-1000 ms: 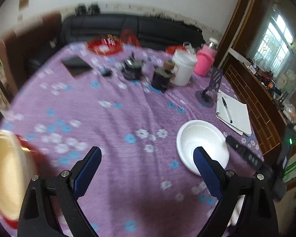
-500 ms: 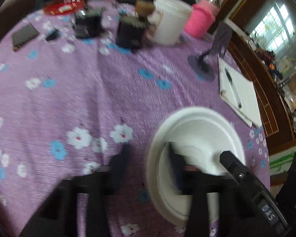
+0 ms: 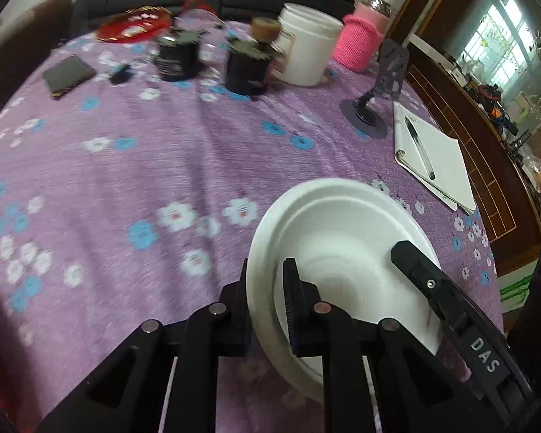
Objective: Organize plates and bowls
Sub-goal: 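Carry the white bowl with the right tool over the beige bowl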
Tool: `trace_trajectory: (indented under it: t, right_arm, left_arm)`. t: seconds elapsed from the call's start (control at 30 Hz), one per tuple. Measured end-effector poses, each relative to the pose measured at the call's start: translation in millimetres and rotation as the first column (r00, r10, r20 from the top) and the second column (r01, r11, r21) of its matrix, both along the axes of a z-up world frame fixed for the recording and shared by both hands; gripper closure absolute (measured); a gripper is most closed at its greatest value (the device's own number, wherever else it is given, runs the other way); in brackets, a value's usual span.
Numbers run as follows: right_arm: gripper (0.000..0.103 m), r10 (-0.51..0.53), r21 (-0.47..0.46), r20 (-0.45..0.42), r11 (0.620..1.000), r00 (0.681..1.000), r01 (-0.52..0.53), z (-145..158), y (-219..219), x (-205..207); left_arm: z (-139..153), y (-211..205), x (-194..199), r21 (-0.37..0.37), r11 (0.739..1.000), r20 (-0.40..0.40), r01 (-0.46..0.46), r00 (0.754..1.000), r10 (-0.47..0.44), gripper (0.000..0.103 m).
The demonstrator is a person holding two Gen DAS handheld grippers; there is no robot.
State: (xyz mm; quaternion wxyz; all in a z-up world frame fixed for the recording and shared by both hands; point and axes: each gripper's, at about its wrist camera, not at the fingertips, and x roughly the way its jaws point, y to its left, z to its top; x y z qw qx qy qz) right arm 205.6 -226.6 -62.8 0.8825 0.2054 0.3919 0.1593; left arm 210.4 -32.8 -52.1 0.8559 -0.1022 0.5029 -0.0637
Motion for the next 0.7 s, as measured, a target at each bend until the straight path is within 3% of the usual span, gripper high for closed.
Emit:
trace_trajectory:
  t: [0.17,0.3,0.5,0.7]
  right_arm:
    - [0.088,0.119,0.015,0.066,0.993,0.991,-0.12,16.9,35.2,-22.3]
    - [0.087,0.203,-0.018,0.128,0.979,0.971,-0.202,43.3,76.8,-51.5]
    - [0.086,0.347,-0.03,0.188,0.937,0.919,-0.347,85.7,156.1,-85.7]
    - [0.086,0.496,-0.109,0.164,0.868,0.853,-0.484,96.6,261.8,-100.0]
  left_arm:
    - [30.6,31.2,-45.6,0.035,0.996,0.097,-0.079,0.992,0.075,0.089]
    - [56.7,66.9,-83.4,0.037,0.986,0.172,-0.162,0.973,0.153,0.089]
    - [85.7,143.6,-138.3,-0.005,0.952,0.236,-0.305,0.925,0.297,0.089]
    - [91.8,225.9,-176.1,-0.018,0.886,0.267,-0.464,0.852,0.451,0.089]
